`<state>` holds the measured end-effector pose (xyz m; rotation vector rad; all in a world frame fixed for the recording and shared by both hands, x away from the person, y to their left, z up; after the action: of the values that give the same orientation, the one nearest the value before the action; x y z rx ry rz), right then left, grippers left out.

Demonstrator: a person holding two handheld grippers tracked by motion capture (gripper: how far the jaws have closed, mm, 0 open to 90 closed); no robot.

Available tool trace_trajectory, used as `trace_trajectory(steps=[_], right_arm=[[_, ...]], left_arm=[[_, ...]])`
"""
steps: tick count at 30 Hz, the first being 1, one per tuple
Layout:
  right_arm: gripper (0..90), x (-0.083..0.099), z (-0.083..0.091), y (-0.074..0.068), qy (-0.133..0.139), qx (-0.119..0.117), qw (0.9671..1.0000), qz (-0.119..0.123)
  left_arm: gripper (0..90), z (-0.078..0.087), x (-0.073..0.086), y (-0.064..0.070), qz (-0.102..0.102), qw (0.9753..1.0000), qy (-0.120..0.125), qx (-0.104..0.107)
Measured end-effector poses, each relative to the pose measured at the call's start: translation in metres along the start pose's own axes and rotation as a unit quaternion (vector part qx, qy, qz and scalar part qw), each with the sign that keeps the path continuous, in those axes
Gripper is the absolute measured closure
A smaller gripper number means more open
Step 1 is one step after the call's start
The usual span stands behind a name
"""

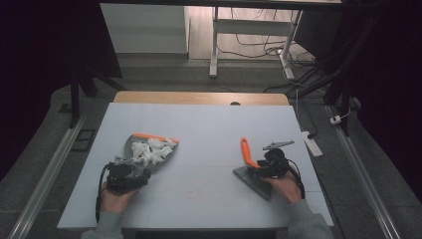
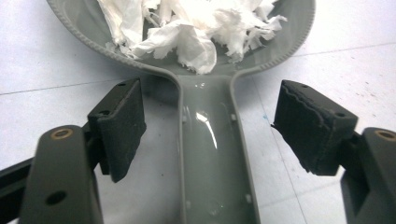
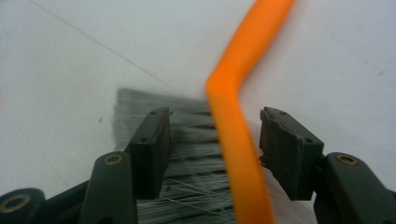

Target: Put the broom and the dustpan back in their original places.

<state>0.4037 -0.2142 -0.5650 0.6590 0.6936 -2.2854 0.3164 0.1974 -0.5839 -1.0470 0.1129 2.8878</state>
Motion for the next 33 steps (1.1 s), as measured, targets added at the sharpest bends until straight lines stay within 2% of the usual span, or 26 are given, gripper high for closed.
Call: trace_trajectory(steps=[2,5,9,13,19,23,27,31,33], right_arm=[[44.5,-0.001,0.004,-0.001,0.007,0.006,0.9999,0.009],[45.4,-0.003,0.009,-0.006,0.023,-0.003,0.9995,0.023],[46.4,-0.005,0.013,-0.015,0.039,-0.02,0.9978,0.049],[46.8,-0.002,0.014,-0.023,0.034,-0.028,0.9967,0.068],[47.1,0.004,0.015,-0.032,0.027,-0.034,0.9951,0.089],[48.6,0.009,0.017,-0.041,0.036,-0.039,0.9923,0.112],[49.5,0.018,0.023,-0.043,0.039,-0.031,0.9919,0.117],[49.6,0.026,0.03,-0.039,0.044,-0.028,0.9922,0.113],[49.6,0.028,0.033,-0.038,0.045,-0.029,0.992,0.114]], left_arm=[[24.3,0.003,0.001,-0.001,-0.008,1.0,0.002,-0.001],[24.0,0.01,0.0,-0.003,-0.021,0.9997,0.01,0.001],[25.9,0.02,0.001,-0.001,-0.054,0.9982,0.019,0.021],[26.7,0.03,0.0,0.004,-0.087,0.9951,0.026,0.04],[27.7,0.037,-0.001,0.015,-0.131,0.988,0.031,0.075],[27.9,0.034,0.003,0.019,-0.147,0.9841,0.028,0.096],[28.0,0.035,0.01,0.017,-0.157,0.9812,0.025,0.11],[28.2,0.036,0.017,0.013,-0.153,0.981,0.023,0.116],[28.4,0.037,0.019,0.012,-0.148,0.9818,0.023,0.117]])
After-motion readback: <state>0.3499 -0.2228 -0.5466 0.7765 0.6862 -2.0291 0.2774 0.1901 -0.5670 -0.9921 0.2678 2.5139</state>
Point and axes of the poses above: each handheld gripper's, and its own axes: z roughly backward along the jaws, x roughly out of its underside, y roughly to its right, the point moved 8 cm from there along -z, roughly forward along the jaws, and after that the axes turned 11 degrees about -x, right-handed, at the moved point
